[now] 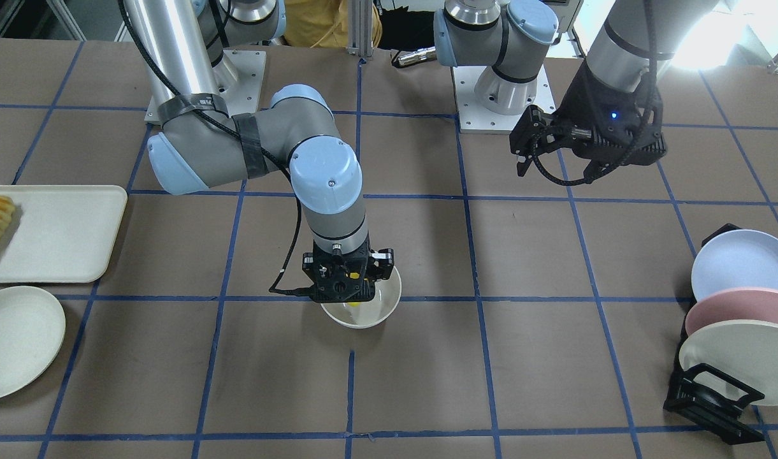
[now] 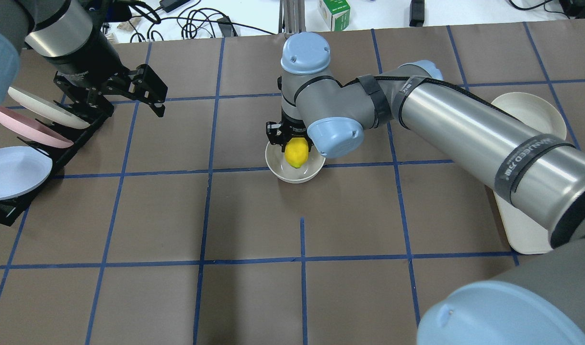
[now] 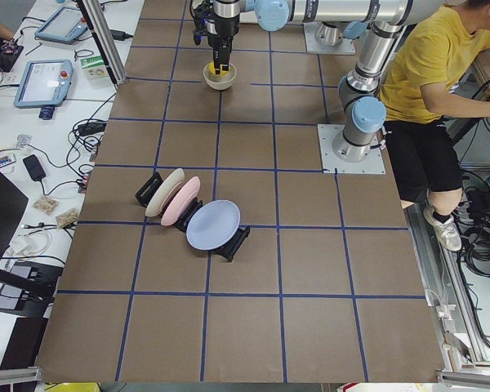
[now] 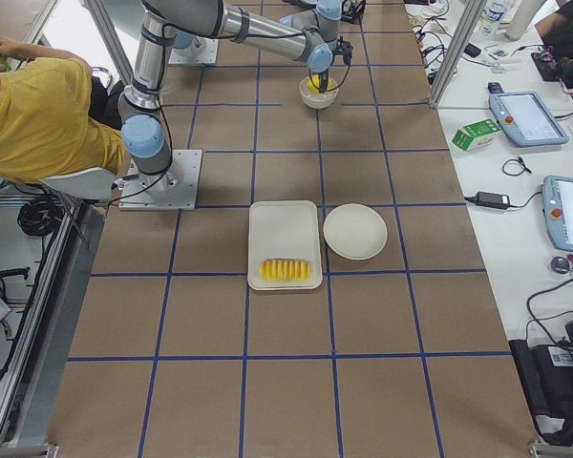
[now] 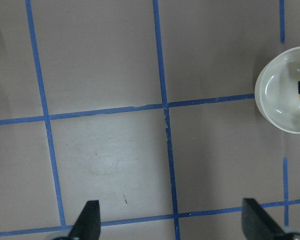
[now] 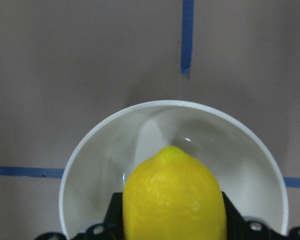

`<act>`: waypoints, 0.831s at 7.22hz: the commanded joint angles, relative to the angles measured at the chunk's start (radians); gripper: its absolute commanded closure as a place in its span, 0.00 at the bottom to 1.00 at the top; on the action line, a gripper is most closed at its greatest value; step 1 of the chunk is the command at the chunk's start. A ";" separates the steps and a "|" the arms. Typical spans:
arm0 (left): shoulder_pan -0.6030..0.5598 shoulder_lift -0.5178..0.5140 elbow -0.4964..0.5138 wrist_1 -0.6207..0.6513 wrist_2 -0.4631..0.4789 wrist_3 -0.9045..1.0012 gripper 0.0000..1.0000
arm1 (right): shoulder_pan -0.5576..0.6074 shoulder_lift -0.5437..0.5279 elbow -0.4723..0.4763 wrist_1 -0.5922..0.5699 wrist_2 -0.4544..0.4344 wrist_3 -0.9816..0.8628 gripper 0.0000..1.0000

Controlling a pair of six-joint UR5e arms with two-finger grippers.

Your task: Place bowl and put lemon in it

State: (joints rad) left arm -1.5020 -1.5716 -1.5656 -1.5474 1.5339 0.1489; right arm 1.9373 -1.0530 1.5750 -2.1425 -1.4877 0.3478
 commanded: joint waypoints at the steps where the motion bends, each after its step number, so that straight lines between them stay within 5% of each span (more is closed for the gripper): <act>1: 0.000 0.001 -0.002 0.001 -0.001 0.001 0.00 | 0.006 0.040 0.005 -0.010 0.003 -0.006 1.00; 2: 0.000 0.010 0.001 0.000 -0.001 0.001 0.00 | 0.006 0.051 0.002 -0.010 0.003 -0.010 0.84; 3: 0.000 0.015 0.002 -0.002 -0.001 0.006 0.00 | 0.006 0.051 0.005 -0.014 0.001 -0.010 0.52; 4: 0.000 0.015 -0.001 -0.002 -0.003 0.008 0.00 | 0.006 0.054 0.010 -0.019 -0.005 -0.009 0.01; 6: -0.003 0.010 0.002 -0.005 0.000 0.006 0.00 | 0.005 0.022 0.008 -0.004 -0.019 0.000 0.00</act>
State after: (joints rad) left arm -1.5037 -1.5580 -1.5682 -1.5513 1.5318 0.1551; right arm 1.9434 -1.0098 1.5833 -2.1576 -1.4989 0.3443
